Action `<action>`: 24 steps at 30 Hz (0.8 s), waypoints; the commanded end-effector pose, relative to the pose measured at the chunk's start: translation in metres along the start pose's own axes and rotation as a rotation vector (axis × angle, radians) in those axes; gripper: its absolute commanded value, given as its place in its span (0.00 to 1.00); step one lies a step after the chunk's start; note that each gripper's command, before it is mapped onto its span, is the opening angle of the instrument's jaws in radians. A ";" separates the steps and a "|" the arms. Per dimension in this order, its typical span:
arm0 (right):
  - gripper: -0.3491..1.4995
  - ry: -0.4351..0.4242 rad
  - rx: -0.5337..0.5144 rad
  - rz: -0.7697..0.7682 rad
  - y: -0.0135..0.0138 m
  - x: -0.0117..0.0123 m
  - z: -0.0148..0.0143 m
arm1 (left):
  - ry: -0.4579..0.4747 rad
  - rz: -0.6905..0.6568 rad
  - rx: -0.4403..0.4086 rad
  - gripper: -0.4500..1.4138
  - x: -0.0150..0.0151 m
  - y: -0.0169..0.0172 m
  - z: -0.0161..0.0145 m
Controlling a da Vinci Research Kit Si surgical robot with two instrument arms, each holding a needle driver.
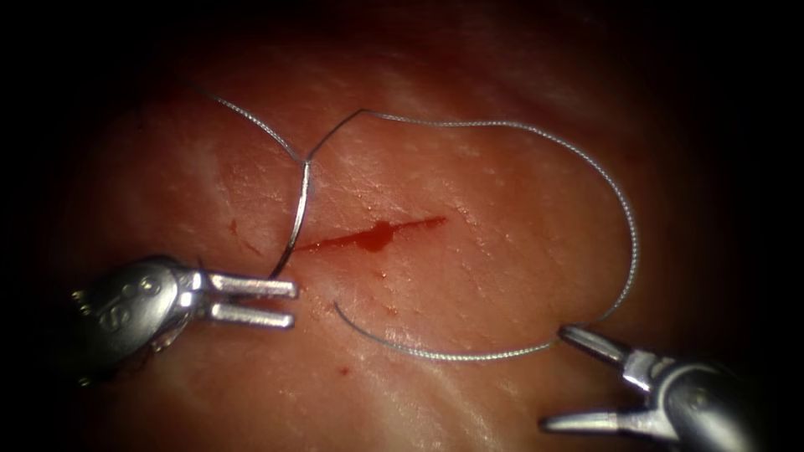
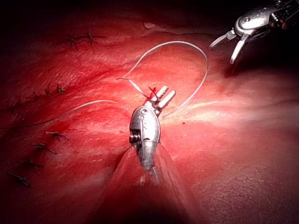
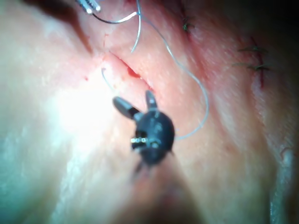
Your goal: Wound Closure
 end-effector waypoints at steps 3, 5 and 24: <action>0.87 -0.039 0.059 -0.040 -0.0004 0.0006 0.0096 | 0.002 -0.009 -0.006 0.00 -0.0016 -0.0008 0.0002; 0.86 -0.071 0.054 -0.049 -0.0003 0.0001 0.0118 | 0.002 -0.007 -0.007 0.00 -0.0020 -0.0008 0.0000; 0.72 -0.385 -0.011 -0.135 -0.0003 -0.0046 0.0187 | 0.001 -0.012 -0.009 0.00 -0.0017 -0.0002 -0.0005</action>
